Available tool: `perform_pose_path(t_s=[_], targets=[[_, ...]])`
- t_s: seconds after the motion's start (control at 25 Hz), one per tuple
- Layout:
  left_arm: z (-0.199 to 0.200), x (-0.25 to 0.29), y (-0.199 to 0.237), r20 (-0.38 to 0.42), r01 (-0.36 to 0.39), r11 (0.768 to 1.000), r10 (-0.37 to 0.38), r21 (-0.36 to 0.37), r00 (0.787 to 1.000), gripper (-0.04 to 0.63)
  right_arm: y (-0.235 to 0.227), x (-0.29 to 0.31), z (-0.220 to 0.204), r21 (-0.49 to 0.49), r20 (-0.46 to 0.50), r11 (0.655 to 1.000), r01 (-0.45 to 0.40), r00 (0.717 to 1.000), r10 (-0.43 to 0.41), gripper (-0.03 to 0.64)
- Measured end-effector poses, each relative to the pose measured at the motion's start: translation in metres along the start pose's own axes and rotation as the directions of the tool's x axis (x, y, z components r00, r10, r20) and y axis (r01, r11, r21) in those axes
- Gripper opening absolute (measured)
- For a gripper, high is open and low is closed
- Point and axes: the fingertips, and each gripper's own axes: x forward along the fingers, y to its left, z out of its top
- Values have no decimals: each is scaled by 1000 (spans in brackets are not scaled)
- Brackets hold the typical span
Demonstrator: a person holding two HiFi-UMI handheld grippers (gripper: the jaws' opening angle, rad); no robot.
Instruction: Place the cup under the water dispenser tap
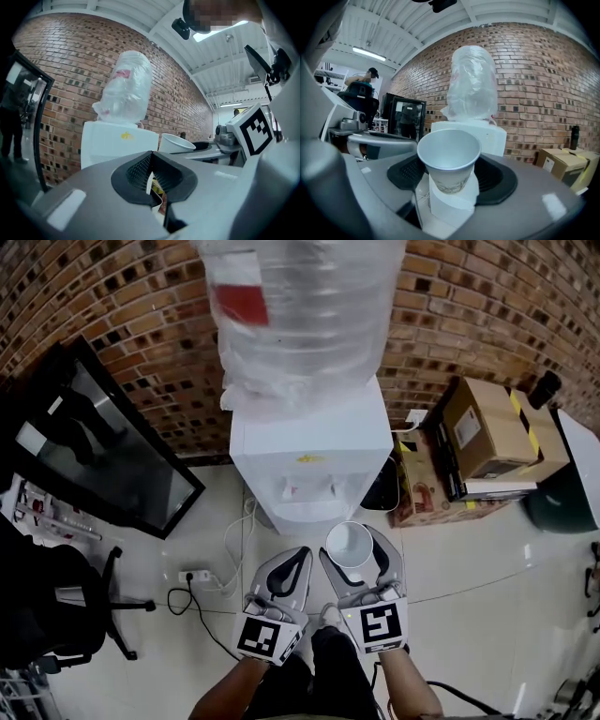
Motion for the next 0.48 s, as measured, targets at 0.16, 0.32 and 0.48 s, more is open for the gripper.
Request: perform_pose_path(t_s=[0.16,0.32,0.48], targets=[[-32,10,7,-5,-11,1000,11,2,1000,-8,-4,21,-38,12,-14,1000,-12,1000,13,328],[-64,17,14,-12,-25,1000,25,-3,1000,-8,-6,42,-71,18,-4,1000,-19,1000,19,328],[-90,28,22,-19,-32,999,32,-6,999,-8,-8,60,-101,20,-15,999,-24,1000,25,328]])
